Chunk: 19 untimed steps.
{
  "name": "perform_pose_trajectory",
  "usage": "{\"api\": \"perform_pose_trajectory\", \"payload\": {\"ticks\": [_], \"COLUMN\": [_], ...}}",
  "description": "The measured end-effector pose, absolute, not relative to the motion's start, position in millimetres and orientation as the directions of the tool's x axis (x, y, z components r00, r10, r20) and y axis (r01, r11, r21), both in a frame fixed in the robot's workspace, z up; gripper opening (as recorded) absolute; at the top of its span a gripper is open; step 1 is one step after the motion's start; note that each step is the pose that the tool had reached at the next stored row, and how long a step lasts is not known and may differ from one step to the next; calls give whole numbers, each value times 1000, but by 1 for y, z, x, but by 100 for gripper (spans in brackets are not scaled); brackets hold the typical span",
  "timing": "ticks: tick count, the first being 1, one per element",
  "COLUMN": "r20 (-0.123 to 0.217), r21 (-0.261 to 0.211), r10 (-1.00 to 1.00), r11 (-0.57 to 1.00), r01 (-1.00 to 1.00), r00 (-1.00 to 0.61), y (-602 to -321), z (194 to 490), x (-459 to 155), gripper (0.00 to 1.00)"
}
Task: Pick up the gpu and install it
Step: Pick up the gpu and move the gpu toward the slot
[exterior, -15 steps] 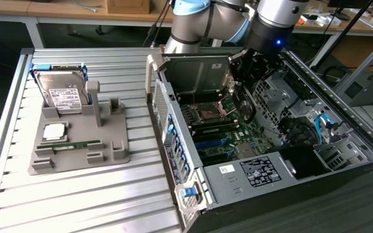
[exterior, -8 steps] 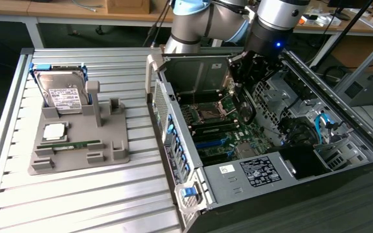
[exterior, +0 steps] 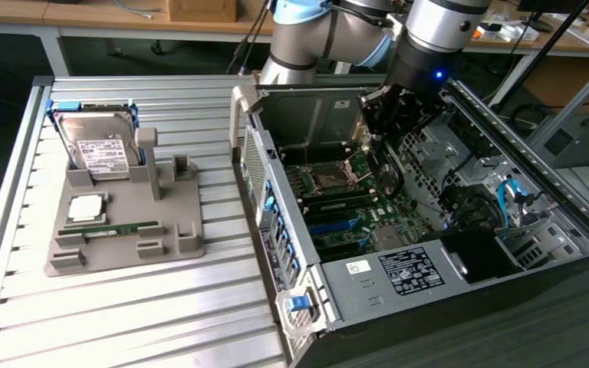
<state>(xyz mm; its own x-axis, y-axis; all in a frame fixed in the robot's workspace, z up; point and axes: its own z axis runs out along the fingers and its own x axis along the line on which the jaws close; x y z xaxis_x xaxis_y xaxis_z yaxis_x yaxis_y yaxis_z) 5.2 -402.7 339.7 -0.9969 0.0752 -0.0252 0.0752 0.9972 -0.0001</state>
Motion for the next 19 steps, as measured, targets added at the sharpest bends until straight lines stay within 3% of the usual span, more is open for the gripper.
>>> {"api": "perform_pose_trajectory", "payload": {"ticks": [19], "r20": [-25], "r21": [0], "r10": [75], "r11": [997], "r01": [75], "r00": [-997], "y": [-405], "z": [328], "x": [8], "gripper": [27]}}
